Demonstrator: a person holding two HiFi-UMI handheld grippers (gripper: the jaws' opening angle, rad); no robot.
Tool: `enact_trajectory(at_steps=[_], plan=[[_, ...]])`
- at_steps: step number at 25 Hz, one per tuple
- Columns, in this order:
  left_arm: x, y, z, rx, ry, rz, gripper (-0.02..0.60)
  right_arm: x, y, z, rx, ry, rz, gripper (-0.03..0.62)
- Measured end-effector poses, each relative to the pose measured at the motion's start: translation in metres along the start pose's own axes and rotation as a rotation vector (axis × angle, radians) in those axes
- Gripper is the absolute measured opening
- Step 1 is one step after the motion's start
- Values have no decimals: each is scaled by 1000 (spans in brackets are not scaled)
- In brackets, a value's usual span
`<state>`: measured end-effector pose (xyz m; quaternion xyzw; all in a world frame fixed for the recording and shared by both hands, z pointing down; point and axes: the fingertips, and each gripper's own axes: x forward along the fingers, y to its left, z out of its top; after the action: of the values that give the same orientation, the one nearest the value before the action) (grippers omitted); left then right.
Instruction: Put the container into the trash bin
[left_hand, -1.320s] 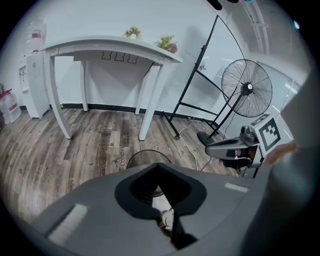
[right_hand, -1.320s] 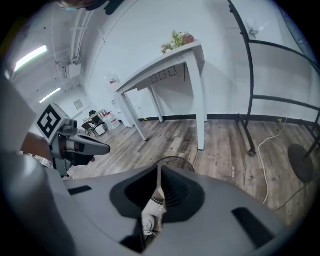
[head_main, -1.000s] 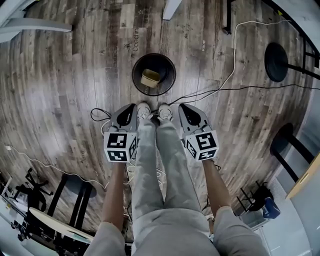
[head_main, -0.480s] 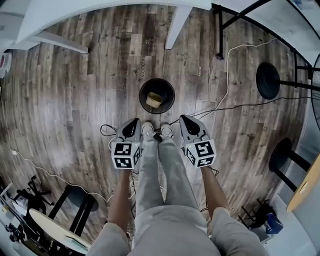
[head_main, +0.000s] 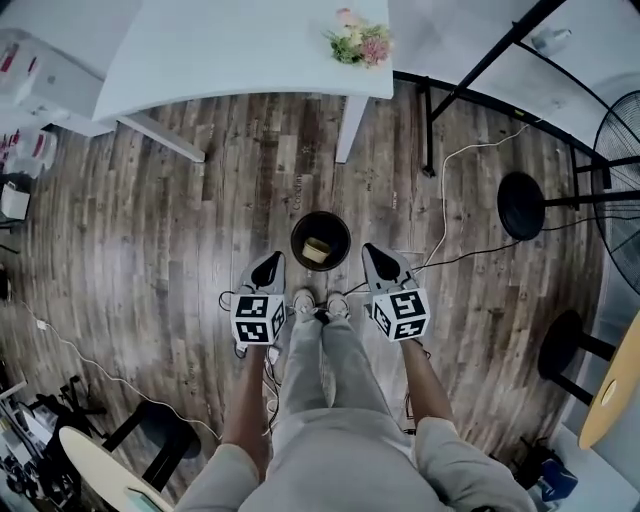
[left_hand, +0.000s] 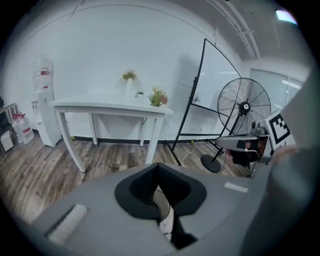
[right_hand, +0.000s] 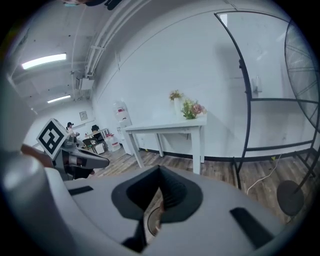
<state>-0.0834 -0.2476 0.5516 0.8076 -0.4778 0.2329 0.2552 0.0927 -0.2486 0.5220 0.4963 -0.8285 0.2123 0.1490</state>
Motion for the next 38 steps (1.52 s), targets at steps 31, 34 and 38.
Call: enact_trajectory(at_steps=[31,34,38], plan=[[-108,-29,138,74,-180,74,11,-110,-7,152,-111,-159,-72,14],[-115,-27,138,78,-184,80,11,-117,-7,155,-117,-165,-80,14],[-124,-24,139,92,-186,85,11,-125,-4,155,-112,-166,-87,14]])
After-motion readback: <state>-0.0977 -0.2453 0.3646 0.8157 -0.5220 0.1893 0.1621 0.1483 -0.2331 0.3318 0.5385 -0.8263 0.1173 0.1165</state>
